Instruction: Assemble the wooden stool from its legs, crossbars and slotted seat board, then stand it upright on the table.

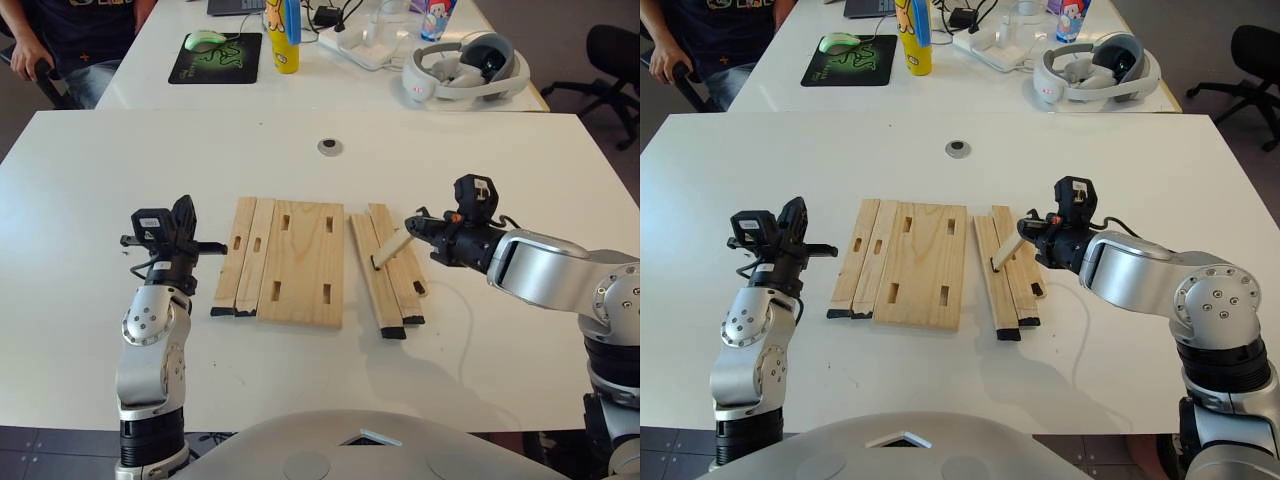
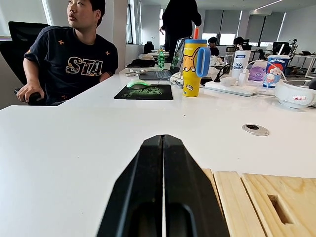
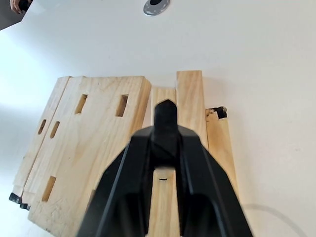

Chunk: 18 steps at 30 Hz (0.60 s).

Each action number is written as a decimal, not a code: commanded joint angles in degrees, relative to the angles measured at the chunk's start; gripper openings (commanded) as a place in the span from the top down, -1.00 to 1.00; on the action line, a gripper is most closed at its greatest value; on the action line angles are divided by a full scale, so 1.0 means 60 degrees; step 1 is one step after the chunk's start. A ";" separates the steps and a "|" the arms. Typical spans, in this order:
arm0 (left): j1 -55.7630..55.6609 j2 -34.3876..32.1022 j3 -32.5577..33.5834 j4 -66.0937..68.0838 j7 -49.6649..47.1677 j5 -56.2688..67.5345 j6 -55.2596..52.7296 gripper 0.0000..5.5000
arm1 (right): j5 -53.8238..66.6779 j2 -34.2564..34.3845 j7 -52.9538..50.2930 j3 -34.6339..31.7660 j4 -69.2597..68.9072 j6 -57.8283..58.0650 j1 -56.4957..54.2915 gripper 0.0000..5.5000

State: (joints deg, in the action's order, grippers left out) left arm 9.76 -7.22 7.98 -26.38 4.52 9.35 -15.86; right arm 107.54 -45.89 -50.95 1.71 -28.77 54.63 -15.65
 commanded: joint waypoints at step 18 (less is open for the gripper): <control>-0.0462 -0.0071 -0.0158 0.0192 0.0124 -0.0043 -0.0141 1.00 | -0.7887 0.0793 0.5045 0.2549 0.0201 0.1334 -0.0308 0.85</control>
State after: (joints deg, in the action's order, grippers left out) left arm 7.24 -7.24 7.35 -25.73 5.00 9.36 -16.44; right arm 63.63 -41.10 -22.99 14.57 -29.81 59.63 -21.64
